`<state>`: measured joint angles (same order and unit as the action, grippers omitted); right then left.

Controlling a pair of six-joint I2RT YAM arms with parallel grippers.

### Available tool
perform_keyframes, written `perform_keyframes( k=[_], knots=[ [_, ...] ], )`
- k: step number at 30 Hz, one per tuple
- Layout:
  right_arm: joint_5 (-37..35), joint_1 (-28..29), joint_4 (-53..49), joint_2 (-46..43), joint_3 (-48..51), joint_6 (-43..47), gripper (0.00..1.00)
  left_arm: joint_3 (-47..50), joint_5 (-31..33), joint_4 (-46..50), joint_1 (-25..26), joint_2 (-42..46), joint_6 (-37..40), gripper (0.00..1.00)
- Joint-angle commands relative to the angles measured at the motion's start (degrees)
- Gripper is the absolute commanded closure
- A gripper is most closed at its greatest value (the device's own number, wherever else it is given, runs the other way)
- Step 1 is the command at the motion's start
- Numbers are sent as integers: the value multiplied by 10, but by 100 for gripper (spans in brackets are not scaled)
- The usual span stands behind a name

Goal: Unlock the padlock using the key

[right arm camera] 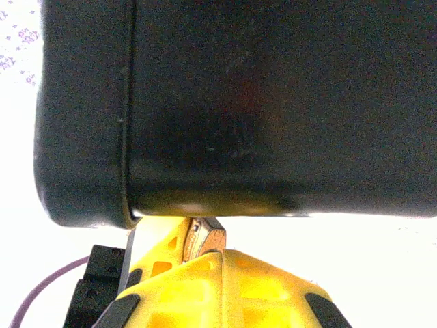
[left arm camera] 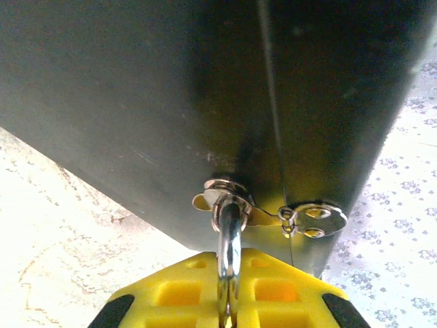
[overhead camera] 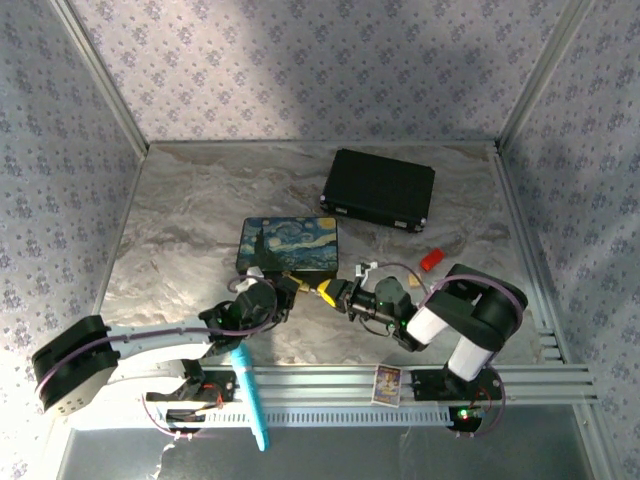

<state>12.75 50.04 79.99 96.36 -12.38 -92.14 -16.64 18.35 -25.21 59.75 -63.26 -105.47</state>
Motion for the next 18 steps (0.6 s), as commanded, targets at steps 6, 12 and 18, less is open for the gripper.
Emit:
perform_keyframes(
  k=[6, 12, 18],
  knots=[
    [8, 11, -1, 11, -33, -3, 100, -13, -19, -119, 11, -14, -25, 100],
    [16, 16, -1, 17, -48, -4, 100, -11, -27, -173, 11, -44, -28, 100],
    [39, -14, -1, 34, -35, 3, 100, -26, -57, -164, 10, -52, -16, 100]
  ],
)
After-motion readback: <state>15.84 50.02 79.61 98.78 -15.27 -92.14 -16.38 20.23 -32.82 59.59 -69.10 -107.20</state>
